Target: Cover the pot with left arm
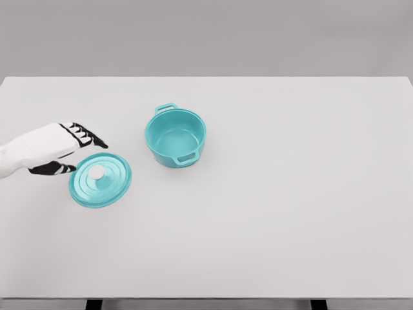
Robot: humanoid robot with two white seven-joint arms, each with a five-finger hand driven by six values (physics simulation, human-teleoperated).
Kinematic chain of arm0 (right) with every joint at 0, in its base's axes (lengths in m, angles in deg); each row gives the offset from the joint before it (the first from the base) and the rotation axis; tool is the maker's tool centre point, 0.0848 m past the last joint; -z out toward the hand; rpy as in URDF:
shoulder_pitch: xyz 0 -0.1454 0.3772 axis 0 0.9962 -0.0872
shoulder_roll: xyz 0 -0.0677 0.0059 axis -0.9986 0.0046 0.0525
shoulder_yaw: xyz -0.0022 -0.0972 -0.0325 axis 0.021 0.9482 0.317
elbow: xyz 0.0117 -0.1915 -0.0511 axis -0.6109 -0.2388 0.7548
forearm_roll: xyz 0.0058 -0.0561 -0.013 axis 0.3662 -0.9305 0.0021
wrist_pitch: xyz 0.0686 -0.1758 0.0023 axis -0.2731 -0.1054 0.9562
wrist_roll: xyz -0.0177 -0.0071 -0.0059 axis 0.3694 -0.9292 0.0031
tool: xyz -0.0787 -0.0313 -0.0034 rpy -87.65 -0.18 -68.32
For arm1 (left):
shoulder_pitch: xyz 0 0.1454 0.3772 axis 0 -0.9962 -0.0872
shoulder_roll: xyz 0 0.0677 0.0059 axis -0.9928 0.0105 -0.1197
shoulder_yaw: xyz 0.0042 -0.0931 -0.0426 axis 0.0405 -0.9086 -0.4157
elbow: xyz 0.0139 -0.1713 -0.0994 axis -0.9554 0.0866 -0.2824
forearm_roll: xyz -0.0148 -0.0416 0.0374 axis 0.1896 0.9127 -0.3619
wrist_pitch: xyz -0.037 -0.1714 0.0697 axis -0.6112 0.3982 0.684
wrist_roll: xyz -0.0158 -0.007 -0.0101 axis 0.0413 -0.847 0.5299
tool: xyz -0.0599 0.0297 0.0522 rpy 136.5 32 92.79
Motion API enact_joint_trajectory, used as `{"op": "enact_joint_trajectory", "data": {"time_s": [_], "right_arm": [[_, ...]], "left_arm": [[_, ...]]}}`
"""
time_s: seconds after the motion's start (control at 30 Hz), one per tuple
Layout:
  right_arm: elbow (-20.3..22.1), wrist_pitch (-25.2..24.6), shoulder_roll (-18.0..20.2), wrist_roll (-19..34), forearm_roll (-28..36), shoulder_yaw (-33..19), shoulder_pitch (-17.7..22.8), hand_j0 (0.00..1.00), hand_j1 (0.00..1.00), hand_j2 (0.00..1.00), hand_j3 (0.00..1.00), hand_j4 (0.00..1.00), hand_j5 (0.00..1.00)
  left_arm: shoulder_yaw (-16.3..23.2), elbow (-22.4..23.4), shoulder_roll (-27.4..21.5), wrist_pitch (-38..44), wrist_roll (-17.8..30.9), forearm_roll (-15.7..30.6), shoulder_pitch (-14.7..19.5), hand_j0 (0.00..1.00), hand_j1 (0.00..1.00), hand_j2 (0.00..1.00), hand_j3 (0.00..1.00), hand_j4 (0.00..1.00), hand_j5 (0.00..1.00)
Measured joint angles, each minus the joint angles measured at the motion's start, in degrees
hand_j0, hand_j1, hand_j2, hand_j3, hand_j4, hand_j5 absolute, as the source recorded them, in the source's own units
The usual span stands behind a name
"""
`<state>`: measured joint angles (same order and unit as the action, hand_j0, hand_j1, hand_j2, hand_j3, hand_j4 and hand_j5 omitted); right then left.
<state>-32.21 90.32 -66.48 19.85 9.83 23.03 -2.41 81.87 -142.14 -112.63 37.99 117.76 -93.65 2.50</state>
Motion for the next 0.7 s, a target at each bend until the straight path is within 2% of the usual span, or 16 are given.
{"op": "enact_joint_trajectory", "data": {"time_s": [0.2,0.7], "right_arm": [[0.00,0.00,0.00,0.00,0.00,0.00,0.09,1.00,1.00,1.00,1.00,1.00,1.00],[0.01,0.00,0.00,0.00,0.00,0.00,0.09,1.00,1.00,1.00,1.00,1.00,1.00]], "left_arm": [[2.50,-0.12,-1.38,0.00,0.00,0.40,0.00,0.74,0.74,0.74,0.74,0.74,0.74],[4.79,-0.12,-1.62,0.01,0.00,1.76,-0.09,0.74,0.74,0.74,0.74,0.74,0.74]]}}
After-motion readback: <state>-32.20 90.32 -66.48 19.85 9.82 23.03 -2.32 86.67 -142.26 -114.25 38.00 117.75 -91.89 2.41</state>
